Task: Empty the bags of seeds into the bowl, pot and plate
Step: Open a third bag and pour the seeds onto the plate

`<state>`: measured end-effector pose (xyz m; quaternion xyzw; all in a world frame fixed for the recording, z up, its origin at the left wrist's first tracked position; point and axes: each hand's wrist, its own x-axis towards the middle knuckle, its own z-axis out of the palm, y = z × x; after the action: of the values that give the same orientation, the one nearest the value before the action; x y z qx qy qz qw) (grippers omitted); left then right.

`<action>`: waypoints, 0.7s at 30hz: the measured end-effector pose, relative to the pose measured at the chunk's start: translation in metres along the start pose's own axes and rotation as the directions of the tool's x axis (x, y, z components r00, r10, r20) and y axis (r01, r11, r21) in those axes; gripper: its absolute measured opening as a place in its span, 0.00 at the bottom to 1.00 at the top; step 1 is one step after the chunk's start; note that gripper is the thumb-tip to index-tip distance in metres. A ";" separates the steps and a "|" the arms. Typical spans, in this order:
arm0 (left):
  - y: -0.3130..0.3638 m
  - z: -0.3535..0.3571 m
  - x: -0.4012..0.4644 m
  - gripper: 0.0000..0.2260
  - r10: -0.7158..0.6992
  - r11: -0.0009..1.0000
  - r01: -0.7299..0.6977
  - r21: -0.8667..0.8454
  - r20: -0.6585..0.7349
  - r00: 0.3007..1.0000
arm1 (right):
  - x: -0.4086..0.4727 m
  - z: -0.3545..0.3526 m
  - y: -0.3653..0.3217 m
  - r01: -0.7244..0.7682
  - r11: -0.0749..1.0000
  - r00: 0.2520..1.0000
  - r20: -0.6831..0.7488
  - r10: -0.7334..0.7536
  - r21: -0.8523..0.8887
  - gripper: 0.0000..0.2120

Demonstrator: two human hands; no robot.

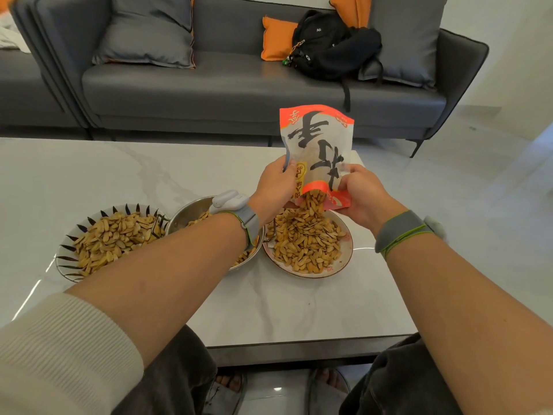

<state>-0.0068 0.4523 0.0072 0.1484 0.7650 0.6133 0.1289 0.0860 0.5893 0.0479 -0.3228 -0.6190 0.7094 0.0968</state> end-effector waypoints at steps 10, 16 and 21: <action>-0.001 0.000 -0.004 0.18 -0.025 0.999 0.025 0.034 0.003 1.000 | -0.002 0.002 0.005 -0.029 0.999 0.999 0.016 0.029 -0.024 0.28; -0.009 0.000 -0.001 0.23 -0.042 0.998 0.042 0.053 -0.002 0.999 | -0.005 0.003 0.006 -0.048 0.998 0.998 0.028 0.049 -0.034 0.26; 0.000 0.000 -0.004 0.17 -0.010 0.999 0.010 0.042 -0.007 1.000 | 0.000 0.001 0.005 -0.006 1.000 1.000 -0.008 0.006 -0.016 0.27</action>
<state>-0.0033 0.4509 0.0077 0.1452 0.7788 0.5969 0.1265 0.0868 0.5871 0.0432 -0.3283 -0.6234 0.7034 0.0944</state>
